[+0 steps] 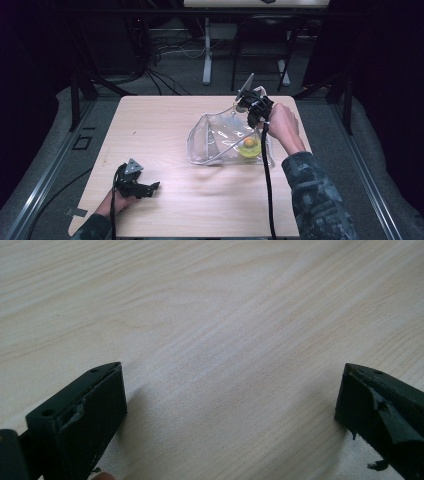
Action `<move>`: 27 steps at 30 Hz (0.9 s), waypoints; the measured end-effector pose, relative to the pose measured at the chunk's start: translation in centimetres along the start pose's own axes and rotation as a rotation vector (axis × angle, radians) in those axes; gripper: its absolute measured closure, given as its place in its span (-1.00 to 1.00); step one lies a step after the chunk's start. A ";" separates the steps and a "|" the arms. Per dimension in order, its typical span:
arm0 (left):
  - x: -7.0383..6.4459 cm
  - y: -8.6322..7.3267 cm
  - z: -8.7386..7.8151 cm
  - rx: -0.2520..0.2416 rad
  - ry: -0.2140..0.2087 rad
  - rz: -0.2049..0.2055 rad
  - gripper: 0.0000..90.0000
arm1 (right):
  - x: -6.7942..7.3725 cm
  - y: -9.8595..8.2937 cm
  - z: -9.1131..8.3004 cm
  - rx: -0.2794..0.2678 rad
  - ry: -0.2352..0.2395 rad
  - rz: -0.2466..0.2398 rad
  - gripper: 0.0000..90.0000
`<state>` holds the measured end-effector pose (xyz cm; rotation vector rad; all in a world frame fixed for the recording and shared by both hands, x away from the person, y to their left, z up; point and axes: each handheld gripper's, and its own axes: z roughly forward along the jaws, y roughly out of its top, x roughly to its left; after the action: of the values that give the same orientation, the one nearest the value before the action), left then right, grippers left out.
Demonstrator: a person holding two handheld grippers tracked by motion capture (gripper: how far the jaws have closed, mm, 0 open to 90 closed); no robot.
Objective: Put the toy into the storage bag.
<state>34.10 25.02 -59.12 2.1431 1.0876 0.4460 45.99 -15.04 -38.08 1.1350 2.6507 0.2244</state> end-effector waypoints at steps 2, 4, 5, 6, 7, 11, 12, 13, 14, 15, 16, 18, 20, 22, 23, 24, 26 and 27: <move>0.0 0.0 0.0 0.000 0.000 0.000 -1.00 | 0.0 0.0 0.2 0.000 0.002 0.005 0.94; 0.0 0.0 0.0 0.000 0.000 0.000 -1.00 | 0.0 0.0 0.4 -0.003 0.008 0.012 0.94; 0.0 0.0 0.0 0.000 0.000 -0.001 -1.00 | -0.1 0.0 0.4 -0.004 0.011 0.015 0.94; 0.0 0.0 0.0 0.000 0.000 0.000 -1.00 | -0.1 0.0 0.5 -0.001 0.011 0.017 0.94; 0.0 0.0 0.1 -0.010 0.008 -0.002 -1.00 | -0.1 -0.1 0.5 0.003 0.013 0.020 0.94; 0.0 0.0 0.1 -0.009 0.007 -0.003 -1.00 | -0.1 -0.1 0.6 0.004 0.011 0.023 0.94; 0.0 0.0 0.1 -0.009 0.007 -0.002 -1.00 | -0.1 -0.1 0.6 0.004 0.012 0.025 0.94; 0.0 0.0 0.1 -0.008 0.007 -0.002 -1.00 | -0.1 -0.1 0.6 0.010 0.013 0.025 0.94; 0.0 0.0 0.1 -0.008 0.007 -0.002 -1.00 | -0.1 -0.1 0.6 0.011 0.012 0.025 0.94; 0.0 0.0 0.1 -0.008 0.006 -0.002 -1.00 | -0.1 -0.1 0.6 0.011 0.012 0.024 0.94; 0.0 0.0 0.1 -0.009 0.008 -0.002 -1.00 | -0.1 -0.1 0.6 0.012 0.016 0.026 0.94; 0.0 0.0 0.1 -0.009 0.007 -0.002 -1.00 | -0.1 -0.1 0.6 0.017 0.012 0.026 0.93; 0.0 0.0 0.1 -0.009 0.007 -0.002 -1.00 | -0.1 -0.1 0.6 0.006 0.012 0.029 0.91; -0.1 0.0 0.1 -0.010 0.006 -0.002 -1.00 | -0.1 -0.1 0.3 -0.006 0.014 0.030 0.90; 0.0 0.0 0.1 -0.009 0.006 -0.001 -1.00 | -0.1 -0.2 0.1 -0.015 0.021 0.032 0.90; 0.0 0.0 0.0 0.002 -0.002 0.000 -1.00 | -0.1 -0.1 -0.2 -0.018 0.019 0.036 0.90; 0.0 0.0 0.0 0.001 0.000 0.000 -1.00 | -0.2 -0.2 -0.8 -0.036 0.011 0.031 0.87; 0.0 0.0 0.0 0.000 -0.001 -0.001 -1.00 | -0.2 -0.2 -1.1 -0.044 0.020 0.036 0.86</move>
<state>34.08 25.01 -59.12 2.1428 1.0879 0.4449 45.64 -15.38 -37.04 1.1739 2.6305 0.3010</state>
